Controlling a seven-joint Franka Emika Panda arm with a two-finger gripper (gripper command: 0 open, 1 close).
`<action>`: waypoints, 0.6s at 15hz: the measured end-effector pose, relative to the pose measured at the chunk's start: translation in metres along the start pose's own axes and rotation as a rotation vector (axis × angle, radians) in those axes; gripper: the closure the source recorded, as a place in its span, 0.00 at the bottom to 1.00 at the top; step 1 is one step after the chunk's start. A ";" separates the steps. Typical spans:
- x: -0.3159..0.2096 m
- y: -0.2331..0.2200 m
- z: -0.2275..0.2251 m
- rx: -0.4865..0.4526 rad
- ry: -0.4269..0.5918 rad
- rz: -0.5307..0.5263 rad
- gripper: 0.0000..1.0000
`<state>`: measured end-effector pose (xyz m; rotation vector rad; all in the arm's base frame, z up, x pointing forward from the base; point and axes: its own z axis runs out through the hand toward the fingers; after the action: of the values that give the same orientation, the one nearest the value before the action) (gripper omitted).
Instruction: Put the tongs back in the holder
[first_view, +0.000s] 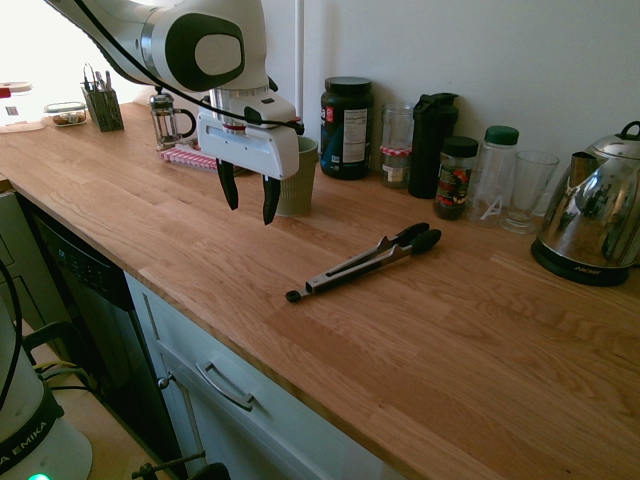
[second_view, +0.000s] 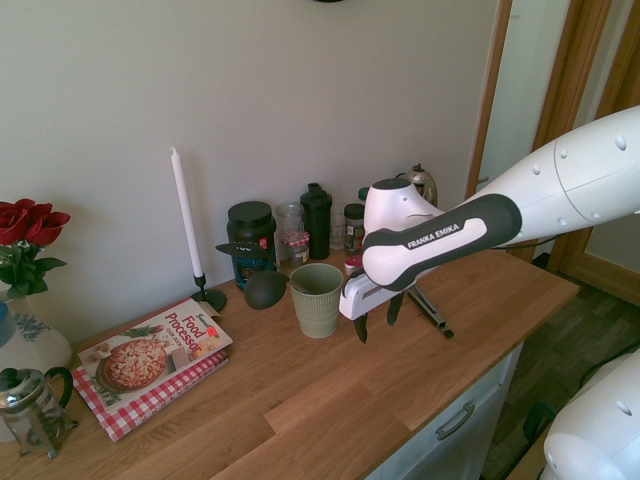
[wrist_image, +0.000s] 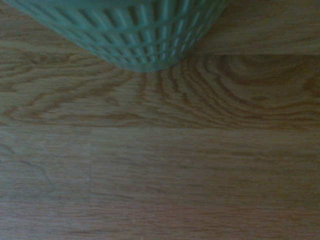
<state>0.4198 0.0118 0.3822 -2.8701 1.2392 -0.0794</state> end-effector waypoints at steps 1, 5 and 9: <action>0.000 0.000 0.001 0.000 -0.004 0.002 0.00; 0.022 -0.006 -0.023 0.025 0.011 0.032 0.00; 0.088 0.020 -0.084 0.055 0.042 0.134 0.00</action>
<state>0.4615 -0.0652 0.4686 -2.7446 1.4089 -0.1695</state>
